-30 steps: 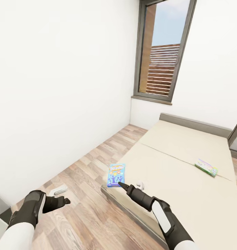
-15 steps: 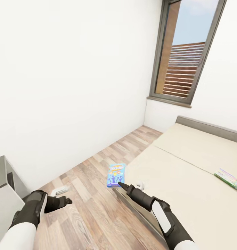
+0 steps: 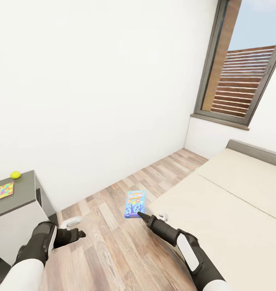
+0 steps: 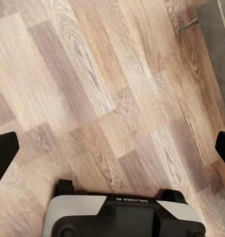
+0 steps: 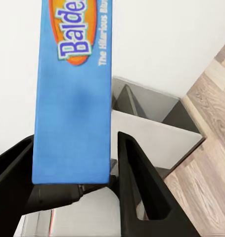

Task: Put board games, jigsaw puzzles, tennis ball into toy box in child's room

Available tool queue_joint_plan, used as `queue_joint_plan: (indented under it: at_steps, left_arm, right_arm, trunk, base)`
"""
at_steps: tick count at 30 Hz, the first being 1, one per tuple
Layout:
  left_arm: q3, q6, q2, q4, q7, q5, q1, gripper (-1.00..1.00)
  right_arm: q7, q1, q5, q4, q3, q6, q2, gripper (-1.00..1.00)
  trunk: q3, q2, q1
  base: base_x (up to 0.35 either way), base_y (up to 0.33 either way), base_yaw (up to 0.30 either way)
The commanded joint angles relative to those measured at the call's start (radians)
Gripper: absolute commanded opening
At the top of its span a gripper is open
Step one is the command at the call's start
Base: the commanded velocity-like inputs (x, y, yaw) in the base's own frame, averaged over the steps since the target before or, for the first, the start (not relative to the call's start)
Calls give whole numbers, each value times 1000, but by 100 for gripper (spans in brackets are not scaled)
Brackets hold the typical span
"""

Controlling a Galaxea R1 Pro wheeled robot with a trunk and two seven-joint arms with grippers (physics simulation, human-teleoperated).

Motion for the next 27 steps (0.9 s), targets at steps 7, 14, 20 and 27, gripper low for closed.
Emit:
queue_joint_plan:
  at_steps: [7, 14, 20, 27]
  left_arm:
    - [3, 2, -1, -1, -10, -11, -1, 100]
    - [3, 1, -2, -1, -11, -11, -1, 100]
    - [3, 0, -2, -1, -14, -11, -1, 100]
    - [3, -1, -6, -1, -13, -11, -1, 100]
  right_arm:
    - [-1, -1, -11, 0, 0, 9, 1, -100]
    - [-2, -1, -11, 0, 0, 9, 2, -100]
    - [-3, -1, -11, 0, 0, 8, 2, -100]
    - [-3, -1, -11, 0, 0, 9, 2, -100]
  trunk:
    - [-2, -2, 1]
    - [-2, -2, 1]
    - [-2, -2, 1]
    - [-2, -2, 1]
  base:
    - [0, 0, 290]
    - [0, 0, 290]
    - [0, 0, 290]
    - [0, 0, 290]
